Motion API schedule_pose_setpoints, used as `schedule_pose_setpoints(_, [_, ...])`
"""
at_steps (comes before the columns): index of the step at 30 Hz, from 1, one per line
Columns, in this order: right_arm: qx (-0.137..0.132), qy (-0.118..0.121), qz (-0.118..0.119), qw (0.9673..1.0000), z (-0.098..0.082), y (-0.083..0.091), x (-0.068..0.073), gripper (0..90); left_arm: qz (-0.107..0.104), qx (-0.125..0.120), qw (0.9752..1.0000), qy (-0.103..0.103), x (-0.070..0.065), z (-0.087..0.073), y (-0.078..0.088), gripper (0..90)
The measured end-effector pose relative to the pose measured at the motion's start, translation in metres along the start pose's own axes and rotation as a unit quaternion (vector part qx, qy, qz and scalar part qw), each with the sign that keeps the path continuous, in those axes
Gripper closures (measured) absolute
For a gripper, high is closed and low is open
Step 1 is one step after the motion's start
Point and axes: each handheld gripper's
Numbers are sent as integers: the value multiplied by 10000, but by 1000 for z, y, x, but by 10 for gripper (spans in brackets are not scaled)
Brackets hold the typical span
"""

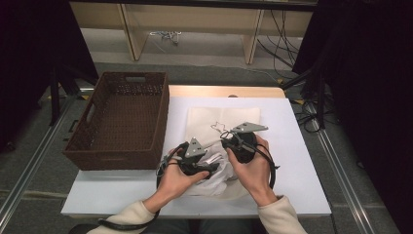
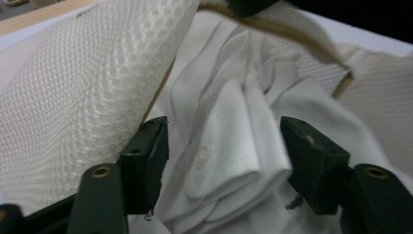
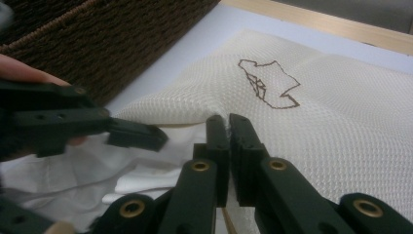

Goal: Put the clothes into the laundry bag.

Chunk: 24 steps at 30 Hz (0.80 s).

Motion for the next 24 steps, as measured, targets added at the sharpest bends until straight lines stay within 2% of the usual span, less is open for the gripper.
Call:
schedule_pose_setpoints(2, [-13,-53,-14,10000,0,0,0,887,7,-99,9999,-37,-4,1,9,303])
schedule_pose_setpoints(3, [46,-138,-20,9999,-1,1,2,887,14,-68,9999,-107,-4,2,13,293])
schedule_pose_setpoints(4, [32,-108,0,9999,0,0,1,887,45,-173,9997,-147,-7,2,17,286])
schedule_pose_setpoints(5, [23,-4,-22,10000,0,0,0,887,-20,-116,9998,-150,-8,1,19,276])
schedule_pose_setpoints(8, [44,-8,-16,10000,0,0,0,887,-81,-41,9999,-146,-12,-2,25,259])
schedule_pose_setpoints(9, [43,-10,-11,10000,0,0,0,887,-223,14,9996,-196,-16,-4,26,249])
schedule_pose_setpoints(10, [43,-10,-11,10000,0,0,0,887,-223,14,9996,-196,-16,-4,26,240])
schedule_pose_setpoints(11, [19,36,-1,10000,0,-1,0,887,-227,82,9994,-258,-18,-6,26,240])
schedule_pose_setpoints(12, [10,56,5,10000,0,-1,0,887,-199,229,9986,-430,-19,-8,24,220])
schedule_pose_setpoints(13, [11,73,3,10000,0,-1,-1,887,40,350,9973,-638,-17,-9,22,216])
schedule_pose_setpoints(14, [23,46,-10,10000,0,-1,0,887,-164,445,9976,-505,-19,-12,17,207])
schedule_pose_setpoints(15, [23,46,-10,10000,0,-1,0,887,-164,445,9976,-505,-19,-12,17,205])
schedule_pose_setpoints(16, [48,-10,4,10000,0,0,1,887,-238,564,9970,-479,-19,-16,11,206])
schedule_pose_setpoints(17, [65,-24,-4,10000,0,0,1,887,-182,715,9956,-577,-18,-21,5,213])
schedule_pose_setpoints(18, [20,-20,-7,10000,0,0,1,887,-182,715,9956,-577,-18,-21,5,227])
schedule_pose_setpoints(19, [20,-20,-7,10000,0,0,1,887,-162,819,9949,-567,-17,-25,0,227])
schedule_pose_setpoints(20, [33,-9,10,10000,0,-1,0,887,-258,858,9946,-525,-16,-29,-5,270])
schedule_pose_setpoints(22, [27,73,-5,10000,0,-1,-1,887,-230,850,9950,-480,-14,-31,-7,304])
schedule_pose_setpoints(24, [3,14,7,10000,0,-1,0,887,-203,813,9955,-449,-12,-32,-7,346])
Point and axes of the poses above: each handheld gripper's, and its own axes: y roughly backward along the jaws, z roughly out of its top, x roughly to its left, and after that the axes turned 6 degrees about -z, right-handed
